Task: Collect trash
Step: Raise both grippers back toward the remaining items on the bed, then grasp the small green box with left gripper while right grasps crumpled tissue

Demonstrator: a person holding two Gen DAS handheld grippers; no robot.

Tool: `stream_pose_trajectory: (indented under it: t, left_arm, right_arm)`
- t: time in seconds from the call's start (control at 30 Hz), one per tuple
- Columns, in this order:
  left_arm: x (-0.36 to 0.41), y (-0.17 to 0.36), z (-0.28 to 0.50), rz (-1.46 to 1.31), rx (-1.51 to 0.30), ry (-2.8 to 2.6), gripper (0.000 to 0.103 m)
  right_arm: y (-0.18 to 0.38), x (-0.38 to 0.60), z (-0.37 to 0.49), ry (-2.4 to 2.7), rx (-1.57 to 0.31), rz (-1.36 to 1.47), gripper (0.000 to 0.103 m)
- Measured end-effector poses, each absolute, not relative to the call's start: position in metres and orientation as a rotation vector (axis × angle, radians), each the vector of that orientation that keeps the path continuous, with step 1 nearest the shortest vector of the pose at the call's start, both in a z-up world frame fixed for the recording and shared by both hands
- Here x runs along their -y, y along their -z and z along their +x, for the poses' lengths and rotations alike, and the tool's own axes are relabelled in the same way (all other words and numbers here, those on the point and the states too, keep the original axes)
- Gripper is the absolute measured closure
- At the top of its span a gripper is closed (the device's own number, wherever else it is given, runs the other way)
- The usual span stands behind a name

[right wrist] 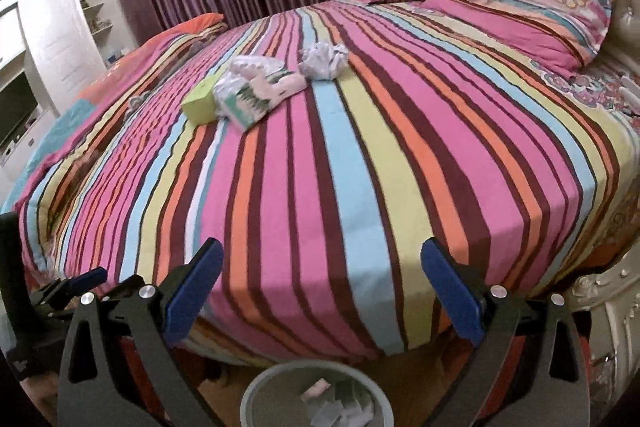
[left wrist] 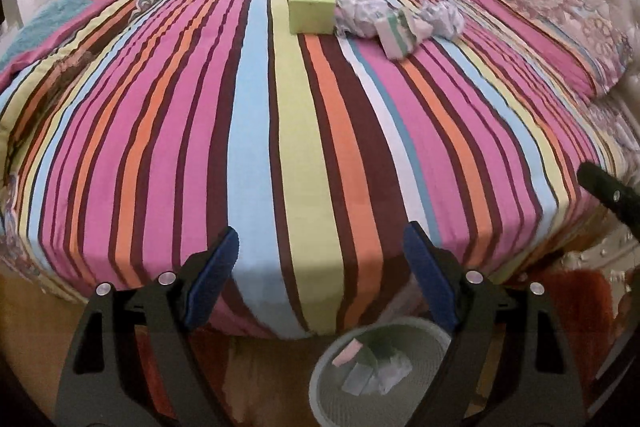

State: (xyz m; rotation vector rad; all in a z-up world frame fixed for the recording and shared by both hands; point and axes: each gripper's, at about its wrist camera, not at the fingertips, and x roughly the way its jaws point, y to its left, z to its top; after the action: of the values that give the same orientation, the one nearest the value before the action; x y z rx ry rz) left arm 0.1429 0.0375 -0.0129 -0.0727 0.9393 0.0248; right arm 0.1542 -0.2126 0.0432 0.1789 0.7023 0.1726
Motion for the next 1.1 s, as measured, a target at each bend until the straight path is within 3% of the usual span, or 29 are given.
stream_pose_trajectory:
  t: [1.1]
  left_arm:
    - [-0.081, 0.007, 0.381, -0.202, -0.901, -0.014, 0.021]
  right_arm:
    - [-0.064, 0.197, 0.342, -0.147, -0.683, 0.058, 0.008]
